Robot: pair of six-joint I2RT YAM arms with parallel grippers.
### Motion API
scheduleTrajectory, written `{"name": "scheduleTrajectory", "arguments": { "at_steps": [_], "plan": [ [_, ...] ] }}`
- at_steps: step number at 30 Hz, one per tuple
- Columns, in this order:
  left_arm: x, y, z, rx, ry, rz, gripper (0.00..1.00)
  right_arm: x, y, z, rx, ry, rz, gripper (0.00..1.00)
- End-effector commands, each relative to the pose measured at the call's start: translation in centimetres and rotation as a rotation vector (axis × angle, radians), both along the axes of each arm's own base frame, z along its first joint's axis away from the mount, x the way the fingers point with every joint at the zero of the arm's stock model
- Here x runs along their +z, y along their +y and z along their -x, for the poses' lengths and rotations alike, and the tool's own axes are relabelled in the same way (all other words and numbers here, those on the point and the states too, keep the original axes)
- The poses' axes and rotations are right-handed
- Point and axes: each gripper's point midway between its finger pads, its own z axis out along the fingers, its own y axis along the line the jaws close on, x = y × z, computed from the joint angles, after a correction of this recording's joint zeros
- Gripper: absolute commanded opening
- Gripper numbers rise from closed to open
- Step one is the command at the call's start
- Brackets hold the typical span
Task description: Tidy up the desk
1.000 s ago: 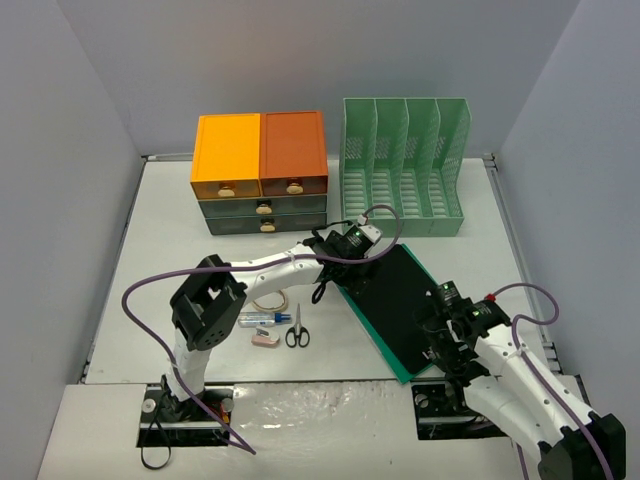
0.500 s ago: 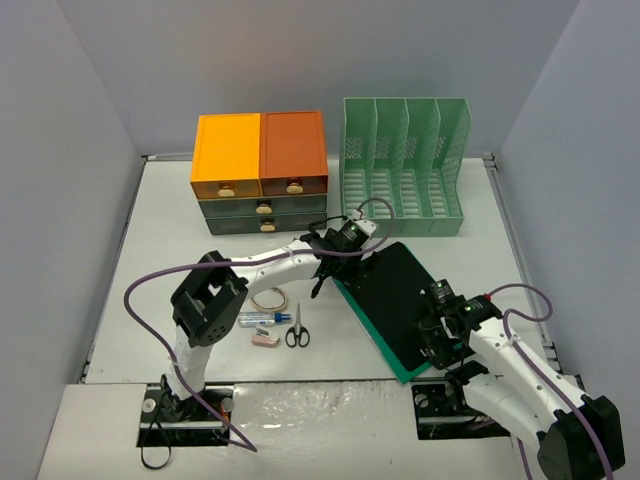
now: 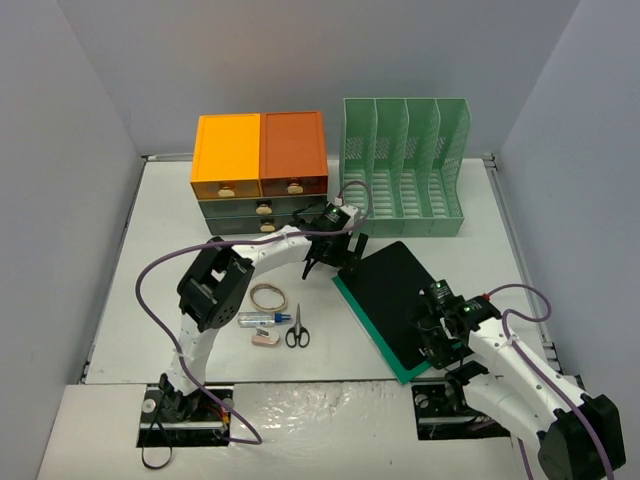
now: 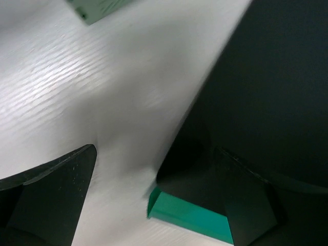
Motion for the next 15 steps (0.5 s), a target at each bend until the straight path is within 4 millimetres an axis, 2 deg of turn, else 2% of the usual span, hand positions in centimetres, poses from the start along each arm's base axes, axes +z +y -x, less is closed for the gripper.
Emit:
{"name": "scheduleTrajectory", "arguments": {
  "at_steps": [1, 9, 15],
  "plan": [
    [4.4, -3.9, -0.8, -0.065, -0.029, 0.193, 0.97, 0.3, -0.2, -0.2, -0.001, 0.01, 0.028, 0.97],
    [3.9, -4.2, 0.6, -0.1, 0.025, 0.223, 0.9, 0.1, -0.4, -0.4, 0.003, 0.014, 0.046, 0.97],
    [3.1, -3.9, 1.7, -0.1, 0.077, 0.22, 0.86, 0.6, -0.1, -1.6, 0.015, -0.013, 0.055, 0.96]
  ]
}}
